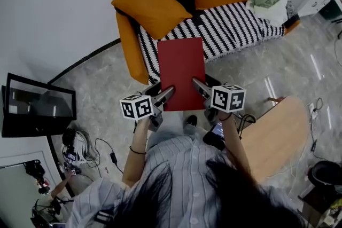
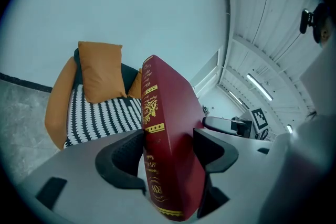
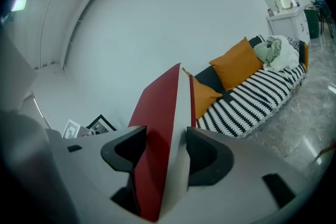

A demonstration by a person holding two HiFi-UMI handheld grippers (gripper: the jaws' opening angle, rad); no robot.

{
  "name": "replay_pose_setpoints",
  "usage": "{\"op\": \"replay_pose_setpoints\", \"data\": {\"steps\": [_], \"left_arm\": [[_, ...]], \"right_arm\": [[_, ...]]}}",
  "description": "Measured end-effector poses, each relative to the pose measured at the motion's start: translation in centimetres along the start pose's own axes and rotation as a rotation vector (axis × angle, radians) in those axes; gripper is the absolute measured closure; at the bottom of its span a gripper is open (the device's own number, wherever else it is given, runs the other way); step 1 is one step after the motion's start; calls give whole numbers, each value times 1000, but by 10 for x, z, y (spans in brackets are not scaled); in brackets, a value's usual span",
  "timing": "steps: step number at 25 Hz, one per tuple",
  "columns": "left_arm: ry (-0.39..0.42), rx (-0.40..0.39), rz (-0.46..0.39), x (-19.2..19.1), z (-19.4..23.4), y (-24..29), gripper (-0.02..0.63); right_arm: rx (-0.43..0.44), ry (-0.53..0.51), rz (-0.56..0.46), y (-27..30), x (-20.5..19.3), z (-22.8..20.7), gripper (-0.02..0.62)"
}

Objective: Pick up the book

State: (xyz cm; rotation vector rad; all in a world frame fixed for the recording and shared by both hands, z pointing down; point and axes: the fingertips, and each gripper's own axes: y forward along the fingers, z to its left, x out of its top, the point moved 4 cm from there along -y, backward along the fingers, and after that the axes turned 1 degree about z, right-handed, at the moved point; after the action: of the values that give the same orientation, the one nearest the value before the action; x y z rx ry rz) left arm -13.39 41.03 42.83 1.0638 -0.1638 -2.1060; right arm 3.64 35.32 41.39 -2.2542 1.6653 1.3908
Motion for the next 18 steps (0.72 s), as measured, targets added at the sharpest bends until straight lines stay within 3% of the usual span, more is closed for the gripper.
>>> {"op": "replay_pose_setpoints", "data": {"steps": [18], "left_arm": [[-2,4,-15,-7,-2,-13,301]], "right_arm": [[2,-25,15,-4,-9,11,345]]}}
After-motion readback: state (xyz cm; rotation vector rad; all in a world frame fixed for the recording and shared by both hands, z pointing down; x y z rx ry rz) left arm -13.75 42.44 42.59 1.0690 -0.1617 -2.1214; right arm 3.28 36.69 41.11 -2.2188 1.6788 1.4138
